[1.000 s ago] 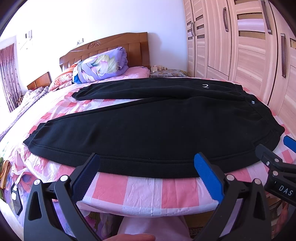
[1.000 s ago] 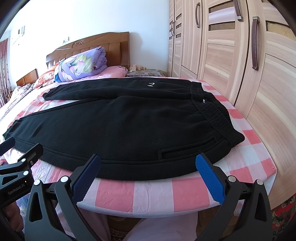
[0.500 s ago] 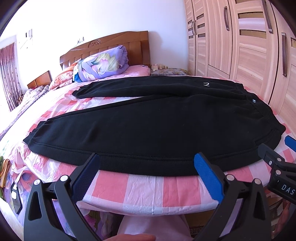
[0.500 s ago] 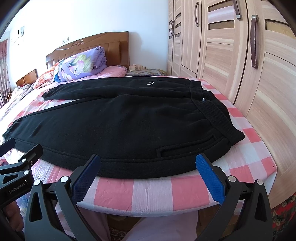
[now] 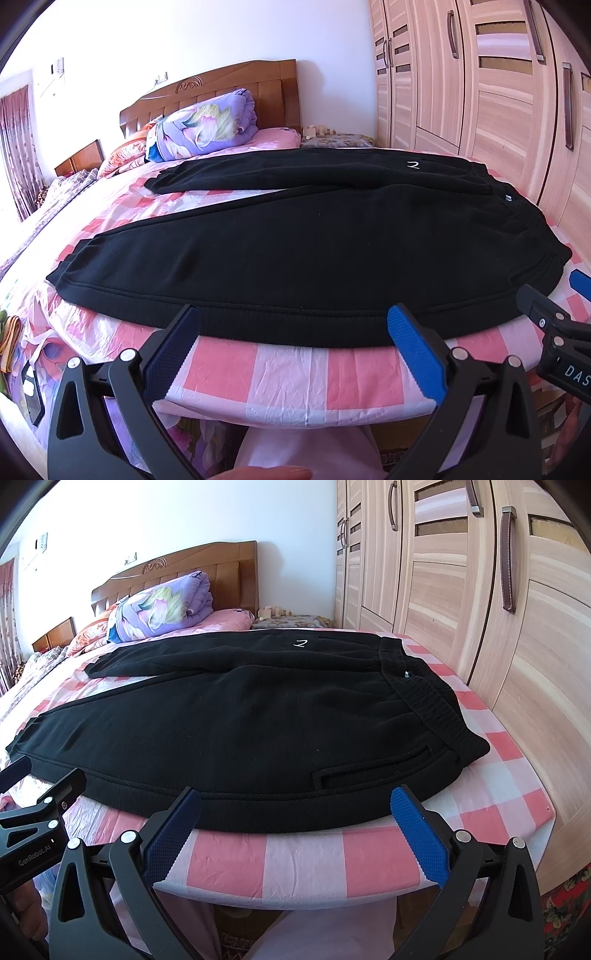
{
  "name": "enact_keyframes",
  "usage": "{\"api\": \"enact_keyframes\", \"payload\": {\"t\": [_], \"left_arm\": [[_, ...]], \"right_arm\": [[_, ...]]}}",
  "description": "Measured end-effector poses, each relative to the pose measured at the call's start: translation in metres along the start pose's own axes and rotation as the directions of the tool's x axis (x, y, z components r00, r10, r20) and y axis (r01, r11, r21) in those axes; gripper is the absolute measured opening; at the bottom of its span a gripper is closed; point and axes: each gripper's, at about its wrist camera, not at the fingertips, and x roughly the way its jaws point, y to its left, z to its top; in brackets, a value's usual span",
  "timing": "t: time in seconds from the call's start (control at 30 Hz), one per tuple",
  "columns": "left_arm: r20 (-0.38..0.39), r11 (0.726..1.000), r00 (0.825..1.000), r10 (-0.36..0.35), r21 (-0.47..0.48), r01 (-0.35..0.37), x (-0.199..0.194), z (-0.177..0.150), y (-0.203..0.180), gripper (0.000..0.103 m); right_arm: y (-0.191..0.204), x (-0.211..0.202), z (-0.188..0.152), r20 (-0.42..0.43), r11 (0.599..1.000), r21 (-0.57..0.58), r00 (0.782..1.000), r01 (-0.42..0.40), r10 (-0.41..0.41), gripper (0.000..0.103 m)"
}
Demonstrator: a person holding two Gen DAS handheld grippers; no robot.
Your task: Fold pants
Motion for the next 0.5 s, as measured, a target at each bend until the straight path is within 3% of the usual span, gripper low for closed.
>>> {"api": "enact_keyframes", "payload": {"t": [0.5], "left_arm": [[-0.003, 1.0, 1.0, -0.002, 0.001, 0.002, -0.0001, -0.0009, 0.0005, 0.102]], "right_arm": [[-0.0003, 0.0006, -0.001, -0.004, 1.0, 0.002, 1.0, -0.001, 0.001, 0.099]]}}
